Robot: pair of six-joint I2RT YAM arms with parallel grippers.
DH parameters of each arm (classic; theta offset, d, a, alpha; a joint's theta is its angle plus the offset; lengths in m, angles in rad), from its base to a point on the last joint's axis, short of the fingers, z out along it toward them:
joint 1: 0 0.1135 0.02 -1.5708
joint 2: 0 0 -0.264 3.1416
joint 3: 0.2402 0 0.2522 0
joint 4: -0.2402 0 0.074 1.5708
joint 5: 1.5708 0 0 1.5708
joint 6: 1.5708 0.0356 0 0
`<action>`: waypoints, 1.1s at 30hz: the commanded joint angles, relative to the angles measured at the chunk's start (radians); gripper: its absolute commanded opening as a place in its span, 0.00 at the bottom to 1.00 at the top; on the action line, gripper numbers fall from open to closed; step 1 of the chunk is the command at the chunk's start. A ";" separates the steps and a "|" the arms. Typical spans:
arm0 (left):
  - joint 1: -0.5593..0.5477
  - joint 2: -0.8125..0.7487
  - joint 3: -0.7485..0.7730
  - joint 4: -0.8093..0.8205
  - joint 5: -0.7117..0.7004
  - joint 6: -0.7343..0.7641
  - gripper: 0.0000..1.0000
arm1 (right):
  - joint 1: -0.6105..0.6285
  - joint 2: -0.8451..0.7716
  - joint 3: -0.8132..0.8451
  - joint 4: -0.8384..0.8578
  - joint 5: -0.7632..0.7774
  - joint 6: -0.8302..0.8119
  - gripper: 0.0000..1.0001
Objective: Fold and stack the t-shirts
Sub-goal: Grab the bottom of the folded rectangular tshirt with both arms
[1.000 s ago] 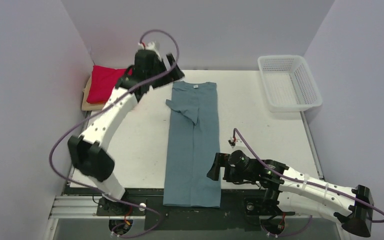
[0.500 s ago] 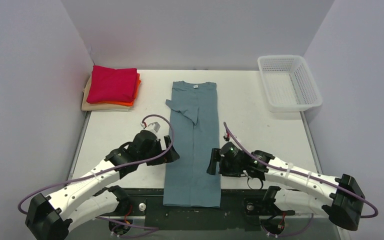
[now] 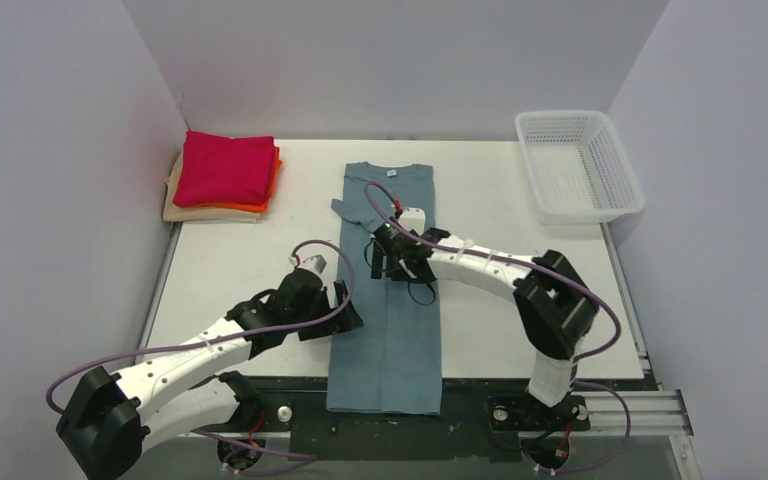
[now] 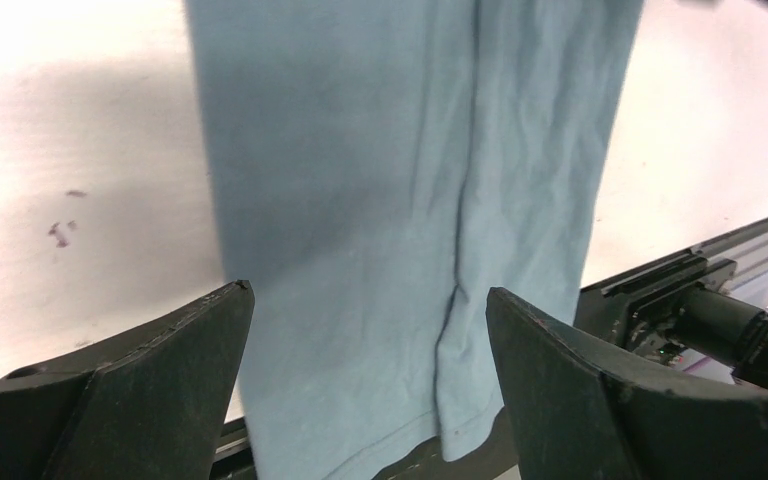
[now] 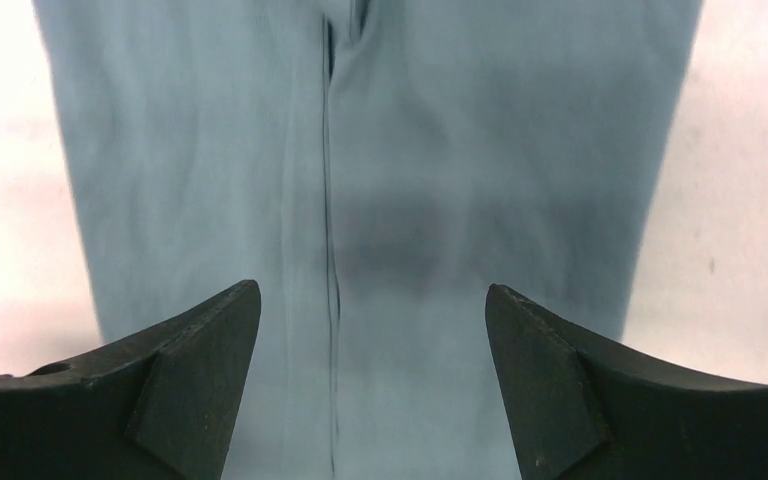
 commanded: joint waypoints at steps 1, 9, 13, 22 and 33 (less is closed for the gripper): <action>-0.007 -0.069 -0.032 -0.090 -0.053 -0.039 0.97 | -0.027 0.172 0.170 -0.091 0.105 -0.048 0.78; -0.011 -0.183 -0.110 -0.158 0.053 -0.103 0.97 | -0.107 0.441 0.414 -0.180 0.095 -0.030 0.78; -0.012 -0.224 -0.101 -0.259 0.032 -0.101 0.97 | -0.157 0.561 0.539 -0.219 0.034 -0.024 0.78; -0.010 -0.242 -0.118 -0.227 0.085 -0.120 0.97 | -0.222 0.675 0.836 -0.275 -0.072 -0.076 0.78; -0.099 -0.244 -0.171 -0.143 0.105 -0.202 0.90 | -0.186 0.283 0.655 -0.260 -0.143 -0.130 0.78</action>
